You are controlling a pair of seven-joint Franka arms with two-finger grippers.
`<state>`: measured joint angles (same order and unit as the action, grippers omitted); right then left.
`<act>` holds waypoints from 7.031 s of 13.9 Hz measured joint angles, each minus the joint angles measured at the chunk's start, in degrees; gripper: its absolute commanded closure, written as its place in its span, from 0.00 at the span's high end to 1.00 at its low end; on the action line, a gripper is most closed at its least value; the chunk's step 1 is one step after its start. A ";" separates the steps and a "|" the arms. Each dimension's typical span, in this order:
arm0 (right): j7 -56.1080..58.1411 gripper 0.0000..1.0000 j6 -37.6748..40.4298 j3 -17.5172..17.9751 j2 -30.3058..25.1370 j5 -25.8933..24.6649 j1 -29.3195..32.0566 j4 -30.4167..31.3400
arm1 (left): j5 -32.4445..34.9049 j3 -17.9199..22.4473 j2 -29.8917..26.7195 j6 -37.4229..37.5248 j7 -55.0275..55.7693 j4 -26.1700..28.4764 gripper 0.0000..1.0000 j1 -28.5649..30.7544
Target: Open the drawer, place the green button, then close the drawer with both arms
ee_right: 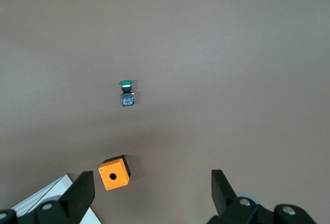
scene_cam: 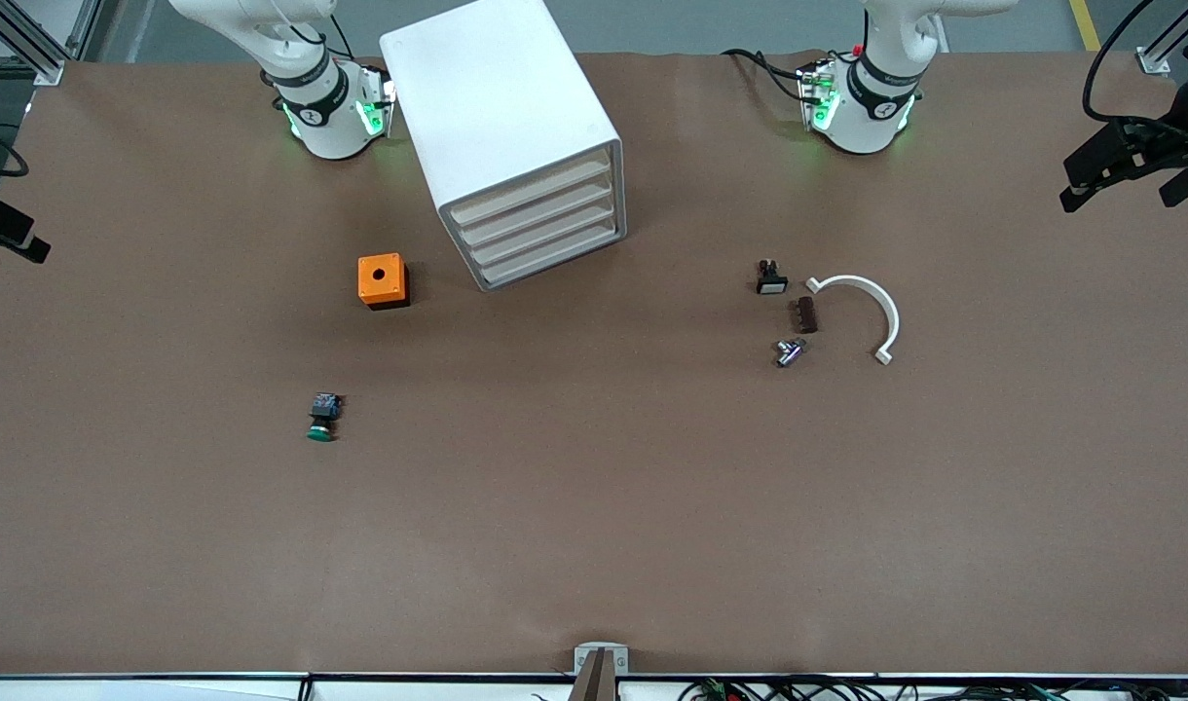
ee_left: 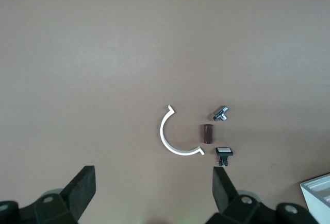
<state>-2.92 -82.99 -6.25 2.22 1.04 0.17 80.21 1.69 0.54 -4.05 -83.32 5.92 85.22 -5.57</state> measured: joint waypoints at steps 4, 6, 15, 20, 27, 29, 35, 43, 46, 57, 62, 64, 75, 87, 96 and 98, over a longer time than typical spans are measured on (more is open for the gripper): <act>0.00 1.00 0.00 0.00 0.00 0.00 0.00 0.00 | 0.00 -0.10 0.08 -0.11 0.00 0.25 1.00 0.00; 0.00 1.00 0.00 0.00 0.00 0.00 0.00 0.00 | 0.00 -0.28 0.30 -0.09 0.00 0.51 1.00 -0.02; -0.01 1.00 -0.02 0.08 0.00 0.00 0.00 0.00 | -6.47 -5.93 8.09 3.18 0.13 1.84 1.00 -0.88; 0.02 1.00 0.13 0.14 0.47 0.00 -0.01 0.21 | -16.88 -9.30 17.68 1.59 0.04 2.75 1.00 -2.13; 0.07 1.00 -3.99 0.89 7.44 0.05 -2.03 4.84 | -27.92 -19.00 29.48 -9.54 0.07 2.70 1.00 -6.56; -0.28 1.00 -9.35 0.90 8.50 0.05 -2.64 8.75 | -31.84 -19.21 32.19 -12.22 -0.56 2.72 1.00 -9.52; -6.88 1.00 -25.66 0.96 9.85 0.06 -5.48 22.47 | -45.99 -19.06 43.37 -17.25 -18.45 3.24 1.00 -11.24; -12.53 1.00 -47.32 1.10 15.64 0.06 -9.03 35.66 | -67.02 -19.15 53.57 -22.29 -44.67 8.07 1.00 -14.21; -12.54 1.00 -52.49 1.12 18.95 0.06 -9.16 37.71 | -72.39 -19.24 54.68 -25.41 -46.82 9.49 1.00 -18.07; -17.70 1.00 -62.30 1.13 27.77 0.06 -11.06 36.37 | -79.94 -19.19 55.43 -30.02 -54.94 10.80 0.60 -23.06; -17.73 0.50 -62.40 0.88 28.55 0.06 -11.04 35.95 | -81.60 -19.21 55.64 -30.02 -56.44 11.18 0.12 -23.88; -17.73 0.30 -62.36 0.89 28.55 0.06 -11.04 35.95 | -81.74 -19.21 55.65 -30.06 -56.48 11.18 0.00 -24.03; -17.73 0.20 -60.58 0.90 28.28 0.06 -11.05 35.21 | -81.72 -15.10 56.99 -26.35 -57.33 7.78 0.00 -23.21; -30.06 0.22 -18.12 1.38 15.74 0.08 -17.64 16.44 | -76.73 -10.28 61.25 -18.55 -53.75 -1.76 0.00 -20.20; -69.35 0.21 -14.95 1.70 13.19 9.44 -34.57 15.29 | -72.70 -8.92 62.63 -17.09 -48.56 -5.23 1.00 -19.33; -74.93 0.21 -14.94 1.12 13.19 13.17 -34.37 15.31 | -69.10 -8.78 62.36 -17.08 -43.24 -6.14 1.00 -18.28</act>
<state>-77.85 -97.93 -5.13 15.41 14.21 -34.20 95.52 -67.42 -8.23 58.31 -100.41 -37.32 79.07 -23.85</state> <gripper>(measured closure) 0.586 0.366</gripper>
